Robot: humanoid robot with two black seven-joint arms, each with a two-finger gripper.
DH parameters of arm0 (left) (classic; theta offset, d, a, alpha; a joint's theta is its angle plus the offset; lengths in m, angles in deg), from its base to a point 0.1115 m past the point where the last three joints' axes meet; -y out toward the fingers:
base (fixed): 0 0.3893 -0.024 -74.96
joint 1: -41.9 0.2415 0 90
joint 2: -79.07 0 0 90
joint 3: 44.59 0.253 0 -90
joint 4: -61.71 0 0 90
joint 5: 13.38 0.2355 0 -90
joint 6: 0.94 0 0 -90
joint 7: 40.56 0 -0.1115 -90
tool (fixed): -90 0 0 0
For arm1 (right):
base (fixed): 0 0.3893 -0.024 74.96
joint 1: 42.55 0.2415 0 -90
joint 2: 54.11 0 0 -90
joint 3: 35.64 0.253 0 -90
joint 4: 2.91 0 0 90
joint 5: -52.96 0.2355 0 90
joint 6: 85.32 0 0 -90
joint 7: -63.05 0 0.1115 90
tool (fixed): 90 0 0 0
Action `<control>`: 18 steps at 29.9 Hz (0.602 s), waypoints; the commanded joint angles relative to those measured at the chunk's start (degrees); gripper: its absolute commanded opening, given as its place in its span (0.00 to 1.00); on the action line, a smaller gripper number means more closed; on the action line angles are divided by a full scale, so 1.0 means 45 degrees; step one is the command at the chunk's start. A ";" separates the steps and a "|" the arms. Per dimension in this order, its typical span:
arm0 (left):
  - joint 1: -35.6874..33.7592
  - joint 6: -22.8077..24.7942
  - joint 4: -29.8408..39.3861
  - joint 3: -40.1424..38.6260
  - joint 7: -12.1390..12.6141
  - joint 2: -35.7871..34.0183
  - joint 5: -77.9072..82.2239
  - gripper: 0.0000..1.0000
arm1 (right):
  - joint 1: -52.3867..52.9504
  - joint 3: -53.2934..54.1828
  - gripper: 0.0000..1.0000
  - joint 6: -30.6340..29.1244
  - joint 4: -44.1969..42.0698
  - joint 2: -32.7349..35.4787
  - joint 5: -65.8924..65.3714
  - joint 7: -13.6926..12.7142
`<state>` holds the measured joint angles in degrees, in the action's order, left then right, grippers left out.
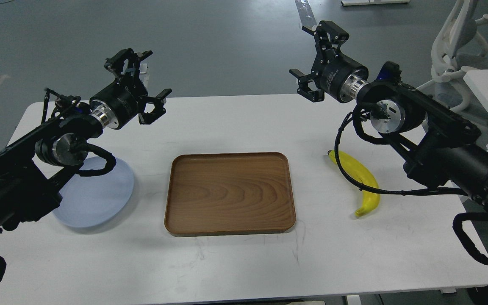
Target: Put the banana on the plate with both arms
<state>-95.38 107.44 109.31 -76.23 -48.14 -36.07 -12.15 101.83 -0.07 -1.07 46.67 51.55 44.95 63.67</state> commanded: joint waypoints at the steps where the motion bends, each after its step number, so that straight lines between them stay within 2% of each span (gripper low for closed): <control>1: 0.0057 0.0175 0.0009 0.0038 0.0007 -0.0096 0.0019 0.98 | -0.0034 0.0043 1.00 0.0009 0.0018 -0.0003 0.0004 -0.0001; 18: 0.0018 -0.0020 -0.0128 -0.0001 0.0007 0.0118 -0.0039 0.98 | -0.0034 0.0043 1.00 0.0009 0.0038 -0.0023 0.0004 0.0038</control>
<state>-95.19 107.43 109.06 -76.23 -48.26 -35.64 -12.33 101.68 0.13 -1.03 46.80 51.45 44.97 63.84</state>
